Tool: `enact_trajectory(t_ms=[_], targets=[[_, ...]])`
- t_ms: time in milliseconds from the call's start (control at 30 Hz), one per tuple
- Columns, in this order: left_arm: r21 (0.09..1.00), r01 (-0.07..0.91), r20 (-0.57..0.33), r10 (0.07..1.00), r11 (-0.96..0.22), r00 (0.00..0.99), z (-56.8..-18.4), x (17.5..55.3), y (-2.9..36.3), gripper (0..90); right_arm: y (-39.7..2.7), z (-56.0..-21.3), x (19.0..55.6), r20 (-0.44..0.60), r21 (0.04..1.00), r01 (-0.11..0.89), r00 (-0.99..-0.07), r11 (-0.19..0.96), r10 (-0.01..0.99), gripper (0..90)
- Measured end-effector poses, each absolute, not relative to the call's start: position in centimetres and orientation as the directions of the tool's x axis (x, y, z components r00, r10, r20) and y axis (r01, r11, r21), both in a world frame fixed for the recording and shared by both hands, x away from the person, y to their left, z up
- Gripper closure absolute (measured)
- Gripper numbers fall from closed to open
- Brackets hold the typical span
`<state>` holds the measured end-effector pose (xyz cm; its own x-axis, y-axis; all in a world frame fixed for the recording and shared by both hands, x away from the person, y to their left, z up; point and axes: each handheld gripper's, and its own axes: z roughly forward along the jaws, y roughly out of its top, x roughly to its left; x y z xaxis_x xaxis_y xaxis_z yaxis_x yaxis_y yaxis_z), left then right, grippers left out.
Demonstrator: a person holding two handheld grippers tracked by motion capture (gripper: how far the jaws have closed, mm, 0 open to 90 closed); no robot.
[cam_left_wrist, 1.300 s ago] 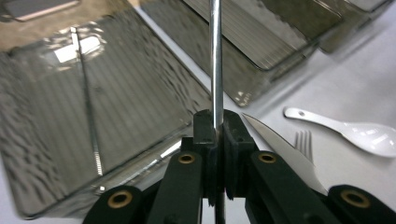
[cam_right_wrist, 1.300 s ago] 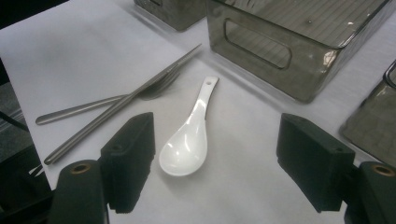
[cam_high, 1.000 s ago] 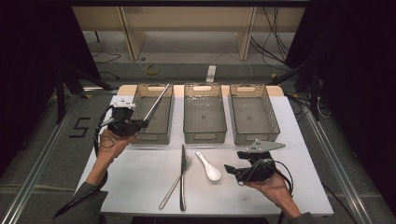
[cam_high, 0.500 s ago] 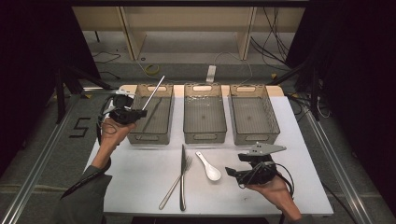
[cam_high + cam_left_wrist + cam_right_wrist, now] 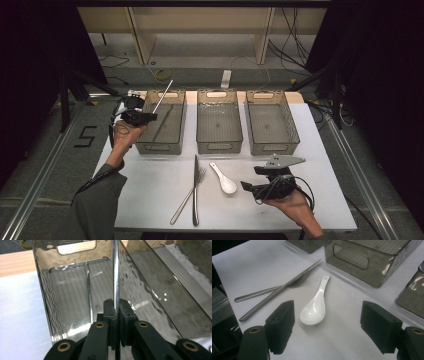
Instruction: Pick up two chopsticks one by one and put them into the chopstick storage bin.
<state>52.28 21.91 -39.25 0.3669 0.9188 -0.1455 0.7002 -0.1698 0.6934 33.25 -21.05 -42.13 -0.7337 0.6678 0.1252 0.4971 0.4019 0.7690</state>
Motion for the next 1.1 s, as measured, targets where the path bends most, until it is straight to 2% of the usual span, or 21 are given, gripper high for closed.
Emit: enact_trajectory(t_ms=[667, 733, 833, 1100], targets=[[0.665, 0.731, -0.146, 0.934, -0.152, 0.327, -41.2, 53.5, 22.1, 84.2, -21.2, -41.9, 32.8, 0.129, 0.782, 0.48, -0.749, 0.398, 0.65, 26.5], [0.663, 0.735, -0.152, 0.936, -0.143, 0.319, -41.2, 53.6, 22.2, 78.8, -21.2, -41.9, 32.8, 0.129, 0.782, 0.479, -0.75, 0.398, 0.649, 26.5], [0.663, 0.737, -0.163, 0.937, -0.128, 0.31, -41.0, 53.6, 22.1, 62.0, -21.2, -41.9, 32.7, 0.13, 0.781, 0.48, -0.75, 0.399, 0.648, 26.5], [0.679, 0.725, -0.21, 0.918, -0.11, 0.336, -39.5, 51.9, 21.9, 34.4, -21.3, -41.9, 32.6, 0.128, 0.78, 0.482, -0.746, 0.398, 0.653, 26.5]])
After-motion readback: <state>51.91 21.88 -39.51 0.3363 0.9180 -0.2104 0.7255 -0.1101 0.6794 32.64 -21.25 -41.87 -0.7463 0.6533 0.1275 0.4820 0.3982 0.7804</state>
